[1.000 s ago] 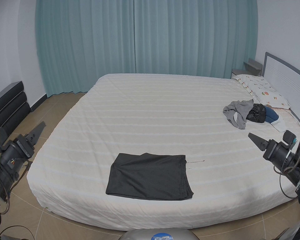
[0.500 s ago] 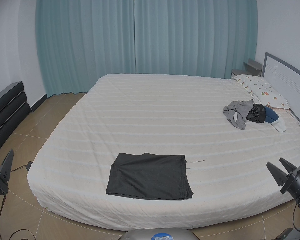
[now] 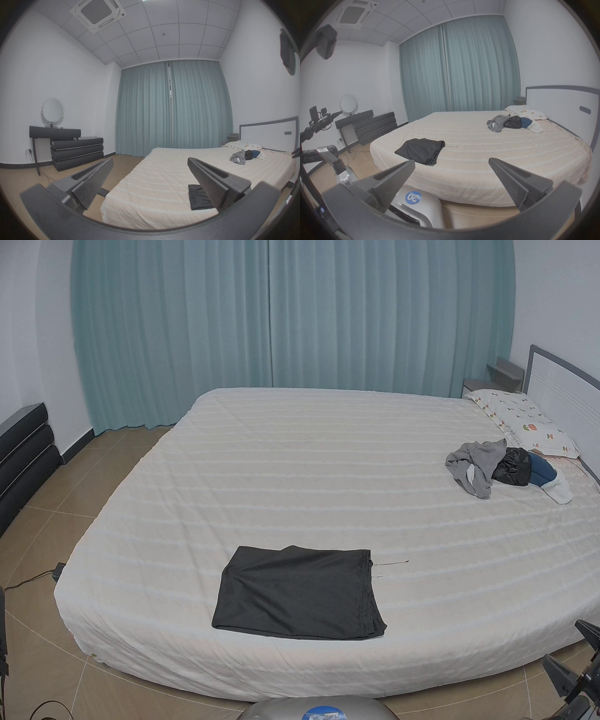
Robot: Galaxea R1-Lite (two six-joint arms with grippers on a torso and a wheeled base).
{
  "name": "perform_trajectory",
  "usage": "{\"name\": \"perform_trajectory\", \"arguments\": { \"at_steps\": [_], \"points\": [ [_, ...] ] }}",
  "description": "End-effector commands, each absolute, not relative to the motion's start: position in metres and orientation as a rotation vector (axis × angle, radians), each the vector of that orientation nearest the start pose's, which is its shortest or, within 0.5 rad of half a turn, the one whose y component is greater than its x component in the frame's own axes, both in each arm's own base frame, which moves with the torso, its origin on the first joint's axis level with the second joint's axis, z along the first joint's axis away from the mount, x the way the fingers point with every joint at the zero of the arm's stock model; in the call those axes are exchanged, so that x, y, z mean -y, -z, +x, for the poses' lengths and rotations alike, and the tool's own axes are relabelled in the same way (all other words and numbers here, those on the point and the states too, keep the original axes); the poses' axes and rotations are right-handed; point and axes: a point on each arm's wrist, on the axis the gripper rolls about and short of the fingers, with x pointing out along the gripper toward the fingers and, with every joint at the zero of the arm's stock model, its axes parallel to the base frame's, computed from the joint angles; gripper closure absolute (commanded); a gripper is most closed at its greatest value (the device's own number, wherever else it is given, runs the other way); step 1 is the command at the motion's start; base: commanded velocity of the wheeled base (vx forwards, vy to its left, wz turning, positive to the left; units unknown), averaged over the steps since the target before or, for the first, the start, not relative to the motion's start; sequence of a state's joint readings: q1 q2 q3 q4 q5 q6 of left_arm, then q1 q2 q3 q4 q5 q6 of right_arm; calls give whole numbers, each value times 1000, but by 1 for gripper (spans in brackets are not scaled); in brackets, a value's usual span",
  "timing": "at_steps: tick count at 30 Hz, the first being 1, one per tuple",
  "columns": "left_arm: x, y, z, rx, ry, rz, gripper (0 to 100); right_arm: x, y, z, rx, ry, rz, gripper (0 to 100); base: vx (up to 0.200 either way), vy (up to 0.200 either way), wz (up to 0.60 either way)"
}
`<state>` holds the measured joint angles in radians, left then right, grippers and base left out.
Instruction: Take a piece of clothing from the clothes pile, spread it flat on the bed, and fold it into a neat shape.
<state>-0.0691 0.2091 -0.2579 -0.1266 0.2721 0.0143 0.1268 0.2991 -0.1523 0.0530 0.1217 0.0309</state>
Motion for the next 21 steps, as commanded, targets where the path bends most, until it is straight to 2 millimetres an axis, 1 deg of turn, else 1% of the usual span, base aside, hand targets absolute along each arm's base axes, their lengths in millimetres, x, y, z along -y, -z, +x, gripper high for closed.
{"name": "perform_trajectory", "arguments": {
  "at_steps": [1, 2, 5, 7, 10, 14, 15, 17, 18, 19, 21],
  "points": [
    [-6, -149, -51, 277, -263, 42, 0, 2, -130, -33, 23, -241, -29, 0, 0, 0, 0],
    [-6, -147, -52, 279, -259, 76, 0, 2, -128, -32, 23, -228, -38, 0, 0, 0, 0],
    [-6, -147, -52, 284, -251, 85, 0, 2, -124, -30, 17, -159, -82, 0, 0, 0, 0],
    [-5, -145, -51, 271, -221, 92, 0, 3, -128, -31, 42, -102, -121, 0, 0, 0, 0],
    [-3, -135, -45, 237, -117, 108, 0, 3, -132, -32, 56, -96, -131, 0, 0, 0, 0],
    [-1, -124, -40, 203, -57, 117, 0, 3, -120, -28, 11, -56, -127, 0, 0, 0, 0],
    [-1, -123, -39, 198, -50, 118, 0, 3, -119, -28, 11, -44, -128, 0, 0, 0, 0],
    [-1, -119, -37, 180, -22, 121, 0, 4, -125, -31, 25, -12, -135, 0, 0, 0, 0],
    [0, -115, -36, 168, 14, 124, 0, 4, -136, -34, 43, -17, -144, 0, 0, 0, 0],
    [1, -114, -35, 165, 36, 127, 0, 4, -139, -36, 40, -23, -151, 0, 0, 0, 0],
    [1, -113, -35, 165, 62, 131, 0, 4, -137, -38, 21, -29, -155, 0, 0, 0, 0]
  ]
}}
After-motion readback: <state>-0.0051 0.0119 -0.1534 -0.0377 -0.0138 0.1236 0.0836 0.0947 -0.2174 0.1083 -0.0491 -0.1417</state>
